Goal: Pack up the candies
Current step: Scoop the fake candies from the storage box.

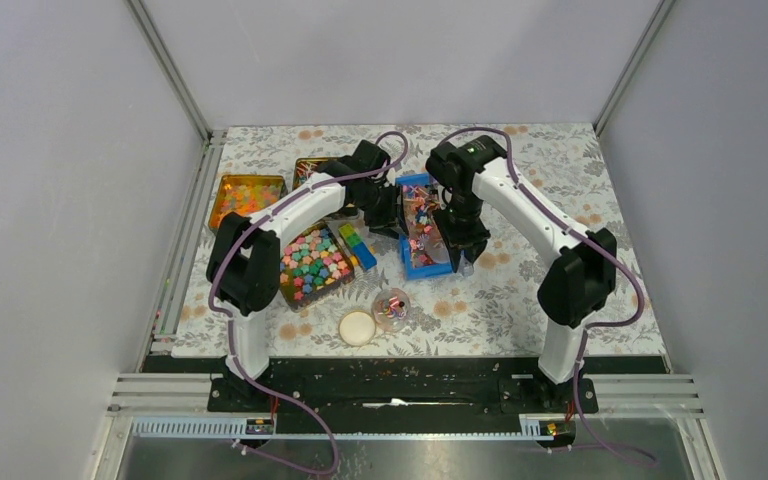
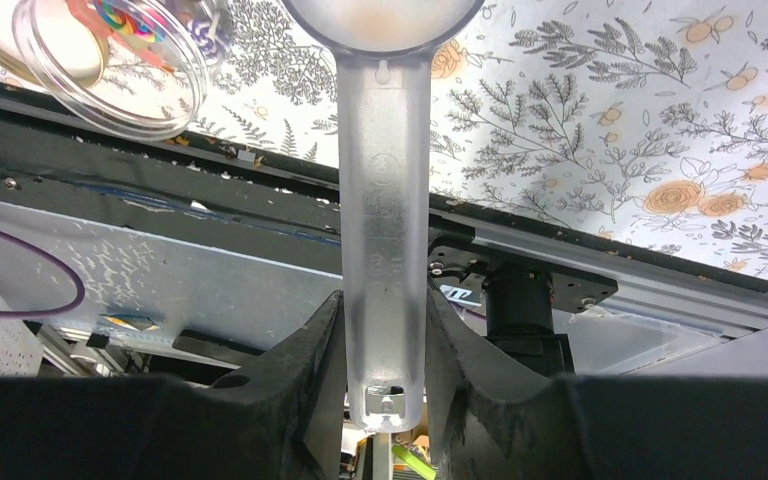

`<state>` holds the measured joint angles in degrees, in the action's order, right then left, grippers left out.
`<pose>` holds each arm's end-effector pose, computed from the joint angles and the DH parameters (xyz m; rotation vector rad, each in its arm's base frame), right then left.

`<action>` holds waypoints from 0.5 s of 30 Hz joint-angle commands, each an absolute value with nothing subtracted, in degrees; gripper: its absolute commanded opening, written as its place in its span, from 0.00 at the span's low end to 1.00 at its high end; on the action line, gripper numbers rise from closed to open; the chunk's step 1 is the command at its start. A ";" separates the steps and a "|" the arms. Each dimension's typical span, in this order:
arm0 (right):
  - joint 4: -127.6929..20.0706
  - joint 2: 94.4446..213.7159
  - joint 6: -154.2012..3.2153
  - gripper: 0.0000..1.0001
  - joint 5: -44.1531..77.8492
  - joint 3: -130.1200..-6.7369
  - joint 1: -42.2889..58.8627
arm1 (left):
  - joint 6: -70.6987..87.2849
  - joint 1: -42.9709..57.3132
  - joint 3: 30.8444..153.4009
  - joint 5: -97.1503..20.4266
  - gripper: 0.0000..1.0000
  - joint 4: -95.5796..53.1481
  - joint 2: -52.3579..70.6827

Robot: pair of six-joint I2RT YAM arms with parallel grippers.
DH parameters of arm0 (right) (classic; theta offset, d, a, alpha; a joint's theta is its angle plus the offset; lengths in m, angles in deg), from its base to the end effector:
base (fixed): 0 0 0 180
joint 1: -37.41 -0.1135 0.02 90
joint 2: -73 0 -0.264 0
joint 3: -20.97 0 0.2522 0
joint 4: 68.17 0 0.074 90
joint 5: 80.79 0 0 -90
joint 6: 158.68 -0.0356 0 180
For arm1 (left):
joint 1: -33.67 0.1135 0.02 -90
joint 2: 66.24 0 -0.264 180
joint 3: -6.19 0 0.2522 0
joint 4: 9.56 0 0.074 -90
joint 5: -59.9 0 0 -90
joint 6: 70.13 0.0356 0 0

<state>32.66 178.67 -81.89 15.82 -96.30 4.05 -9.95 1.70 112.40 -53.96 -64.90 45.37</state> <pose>0.2816 0.1903 0.3090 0.5441 -3.0555 -0.1729 0.3490 -0.2348 0.2422 0.2057 2.7799 -0.8777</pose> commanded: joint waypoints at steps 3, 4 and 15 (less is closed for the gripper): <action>40.12 181.78 -82.66 0.00 14.64 -100.54 4.28 | -7.43 1.90 115.63 -53.96 0.26 -66.75 45.93; 40.08 182.28 -82.74 0.00 14.47 -100.55 4.28 | -7.26 1.86 115.71 -53.92 0.25 -66.93 45.91; 39.18 188.61 -83.07 0.00 12.65 -104.67 4.26 | -6.73 1.85 115.28 -55.90 0.18 -67.36 45.67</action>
<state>32.75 185.64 -82.66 14.57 -101.08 4.07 -8.31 1.64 113.64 -54.37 -65.69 45.70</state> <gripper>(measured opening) 0.349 0.229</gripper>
